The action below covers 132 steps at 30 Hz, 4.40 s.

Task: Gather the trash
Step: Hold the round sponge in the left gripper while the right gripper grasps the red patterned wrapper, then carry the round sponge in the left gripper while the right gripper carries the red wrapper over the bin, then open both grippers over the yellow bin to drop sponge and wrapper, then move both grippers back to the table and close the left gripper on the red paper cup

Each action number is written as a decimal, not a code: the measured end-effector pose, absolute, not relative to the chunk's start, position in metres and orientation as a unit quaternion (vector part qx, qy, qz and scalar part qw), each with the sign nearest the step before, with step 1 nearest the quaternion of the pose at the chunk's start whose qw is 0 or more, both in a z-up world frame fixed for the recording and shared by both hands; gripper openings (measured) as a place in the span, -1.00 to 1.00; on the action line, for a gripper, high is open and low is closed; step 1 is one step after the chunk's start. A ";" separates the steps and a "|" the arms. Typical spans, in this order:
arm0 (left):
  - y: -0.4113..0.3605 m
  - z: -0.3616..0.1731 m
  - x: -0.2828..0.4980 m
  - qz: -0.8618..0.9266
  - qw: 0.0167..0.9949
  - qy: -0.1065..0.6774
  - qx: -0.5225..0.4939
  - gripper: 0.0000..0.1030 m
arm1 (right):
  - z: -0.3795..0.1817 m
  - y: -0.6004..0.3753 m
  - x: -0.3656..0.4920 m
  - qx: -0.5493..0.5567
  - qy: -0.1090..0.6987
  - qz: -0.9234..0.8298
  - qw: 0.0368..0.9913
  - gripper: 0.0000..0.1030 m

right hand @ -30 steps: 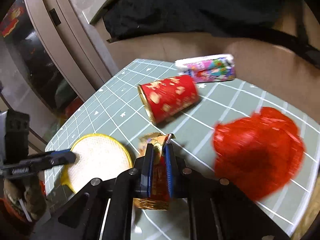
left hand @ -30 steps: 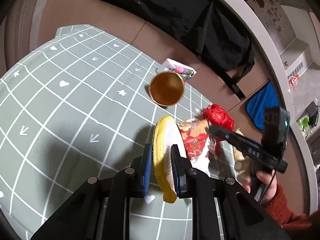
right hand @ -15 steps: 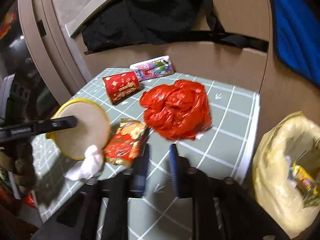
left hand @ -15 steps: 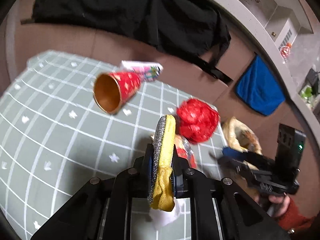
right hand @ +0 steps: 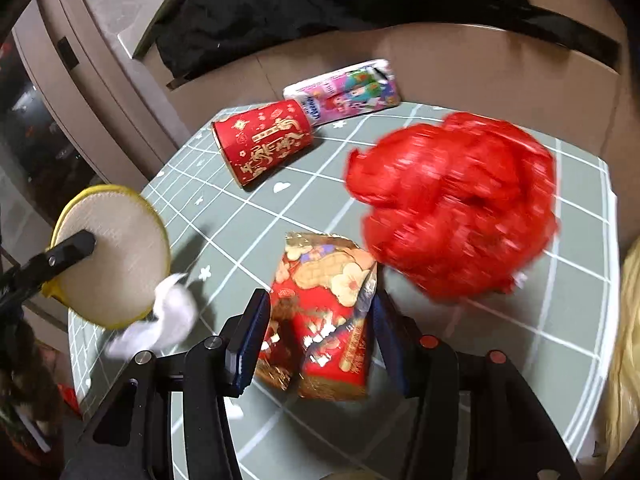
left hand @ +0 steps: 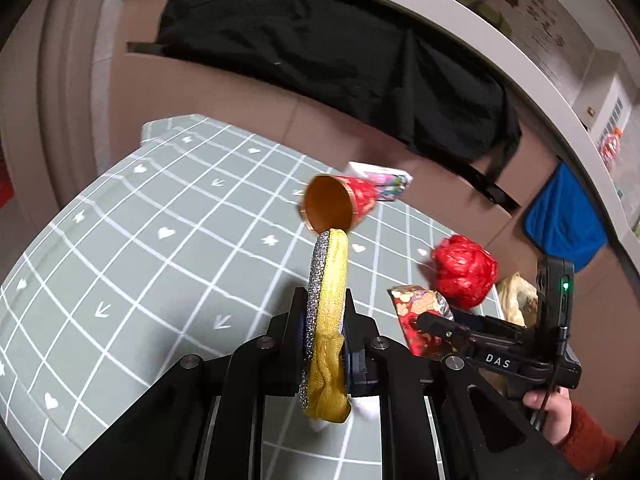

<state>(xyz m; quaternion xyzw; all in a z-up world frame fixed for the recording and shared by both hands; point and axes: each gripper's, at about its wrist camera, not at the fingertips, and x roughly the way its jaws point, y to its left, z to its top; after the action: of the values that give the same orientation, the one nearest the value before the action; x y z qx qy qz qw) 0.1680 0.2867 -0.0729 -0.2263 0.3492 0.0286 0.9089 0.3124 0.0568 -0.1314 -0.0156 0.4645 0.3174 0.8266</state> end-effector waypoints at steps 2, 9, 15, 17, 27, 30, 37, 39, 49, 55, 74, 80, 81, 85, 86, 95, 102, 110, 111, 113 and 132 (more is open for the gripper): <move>0.295 -0.076 0.165 0.032 0.907 0.347 -0.238 -0.71 | -0.133 0.067 0.311 -0.035 0.462 0.314 0.829 0.05; 0.308 -0.078 0.162 0.031 0.905 0.338 -0.258 -0.71 | -0.137 0.085 0.304 -0.092 0.457 0.293 0.835 0.25; 0.307 -0.071 0.161 0.025 0.908 0.327 -0.262 -0.71 | -0.138 0.092 0.295 -0.153 0.440 0.283 0.838 0.00; 0.304 -0.066 0.162 0.018 0.911 0.323 -0.258 -0.71 | -0.133 0.089 0.293 -0.156 0.432 0.292 0.839 -0.63; 0.302 -0.053 0.163 0.019 0.917 0.306 -0.256 -0.71 | -0.090 0.073 0.265 -0.052 0.426 0.411 0.804 -0.70; 0.305 -0.055 0.162 0.023 0.913 0.309 -0.264 -0.71 | -0.097 0.094 0.253 -0.044 0.442 0.464 0.767 -0.70; 0.320 -0.046 0.144 0.040 0.915 0.296 -0.270 -0.71 | -0.140 0.125 0.247 -0.075 0.500 0.450 0.736 -0.70; 0.324 -0.038 0.141 0.046 0.918 0.286 -0.270 -0.71 | -0.141 0.121 0.251 -0.062 0.503 0.446 0.738 -0.70; 0.283 0.023 0.154 0.026 0.953 0.219 -0.210 -0.71 | -0.073 0.069 0.248 -0.034 0.396 0.423 0.814 -0.70; 0.223 0.055 0.173 -0.001 0.970 0.190 -0.153 -0.71 | -0.018 0.020 0.257 -0.018 0.338 0.384 0.859 -0.70; -0.004 0.102 0.251 -0.177 0.966 0.164 -0.094 -0.71 | 0.078 -0.193 0.252 -0.002 0.201 0.197 0.960 -0.68; -0.061 0.076 0.277 -0.223 0.949 0.204 -0.092 -0.71 | 0.069 -0.243 0.255 0.002 0.205 0.146 0.968 -0.68; -0.068 0.071 0.281 -0.227 0.947 0.210 -0.091 -0.71 | 0.067 -0.250 0.256 0.006 0.207 0.143 0.968 -0.67; -0.088 0.051 0.291 -0.238 0.939 0.232 -0.094 -0.71 | 0.053 -0.274 0.262 0.023 0.221 0.127 0.967 -0.66; -0.092 0.046 0.294 -0.240 0.936 0.239 -0.093 -0.71 | 0.048 -0.279 0.263 0.028 0.224 0.124 0.966 -0.66; -0.112 0.005 0.317 -0.244 0.922 0.288 -0.090 -0.71 | 0.006 -0.302 0.285 0.066 0.269 0.117 0.954 -0.66; -0.120 -0.020 0.338 -0.264 0.901 0.329 -0.100 -0.70 | -0.018 -0.307 0.300 0.079 0.291 0.113 0.947 -0.61; -0.109 -0.038 0.361 -0.293 0.867 0.377 -0.142 0.24 | -0.042 -0.318 0.311 0.116 0.326 0.107 0.932 0.04; -0.105 -0.037 0.360 -0.289 0.868 0.377 -0.143 0.27 | -0.044 -0.319 0.311 0.120 0.328 0.108 0.931 0.04; -0.095 -0.034 0.357 -0.278 0.873 0.374 -0.145 0.28 | -0.046 -0.319 0.310 0.126 0.331 0.110 0.929 0.04; 0.153 -0.025 0.285 -0.070 0.935 0.318 -0.140 0.28 | -0.003 -0.228 0.289 0.077 0.266 0.142 0.950 0.04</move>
<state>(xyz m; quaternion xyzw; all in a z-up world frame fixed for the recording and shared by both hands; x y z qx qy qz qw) 0.2847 0.1531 -0.0251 -0.1397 0.3184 -0.0697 0.9350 0.2889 -0.2285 -0.0026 0.0773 0.2660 0.1416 0.9504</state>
